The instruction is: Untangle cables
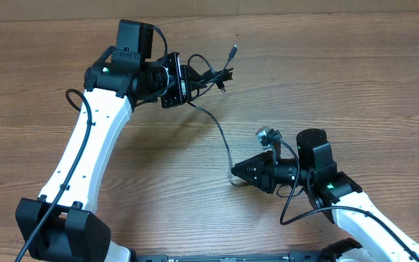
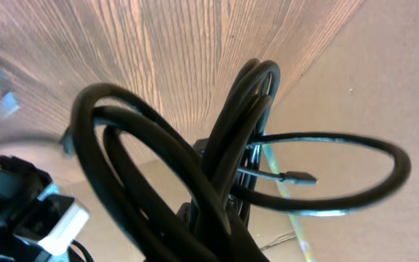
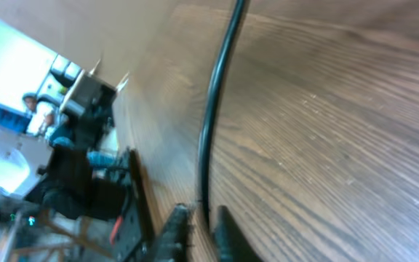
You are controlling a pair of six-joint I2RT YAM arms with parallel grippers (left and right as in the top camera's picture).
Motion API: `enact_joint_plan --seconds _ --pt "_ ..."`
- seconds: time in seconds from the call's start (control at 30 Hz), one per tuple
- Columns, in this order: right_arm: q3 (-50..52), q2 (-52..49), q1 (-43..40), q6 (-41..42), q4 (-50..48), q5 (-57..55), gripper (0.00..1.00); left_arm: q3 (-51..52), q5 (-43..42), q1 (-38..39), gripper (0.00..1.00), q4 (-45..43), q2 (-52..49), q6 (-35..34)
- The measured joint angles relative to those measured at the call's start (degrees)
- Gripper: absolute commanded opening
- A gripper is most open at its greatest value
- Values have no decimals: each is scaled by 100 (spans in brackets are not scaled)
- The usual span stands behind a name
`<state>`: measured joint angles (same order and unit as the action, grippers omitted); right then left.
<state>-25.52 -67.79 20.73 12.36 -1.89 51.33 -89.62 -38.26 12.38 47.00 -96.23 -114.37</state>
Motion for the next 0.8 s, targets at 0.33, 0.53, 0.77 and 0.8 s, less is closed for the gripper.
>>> enact_joint_plan --seconds 0.33,0.53,0.77,0.8 --pt "0 0 0 232 -245 -527 100 0 323 -4 4 511 0 2157" --pt "0 -4 0 1099 -1233 -264 100 0 772 39 5 920 0 3947" --pt "0 -7 0 2369 -2188 352 93 0 1043 271 4 745 0 6461" --pt "0 -7 0 2645 -2262 328 92 0 1049 337 4 743 0 6752"
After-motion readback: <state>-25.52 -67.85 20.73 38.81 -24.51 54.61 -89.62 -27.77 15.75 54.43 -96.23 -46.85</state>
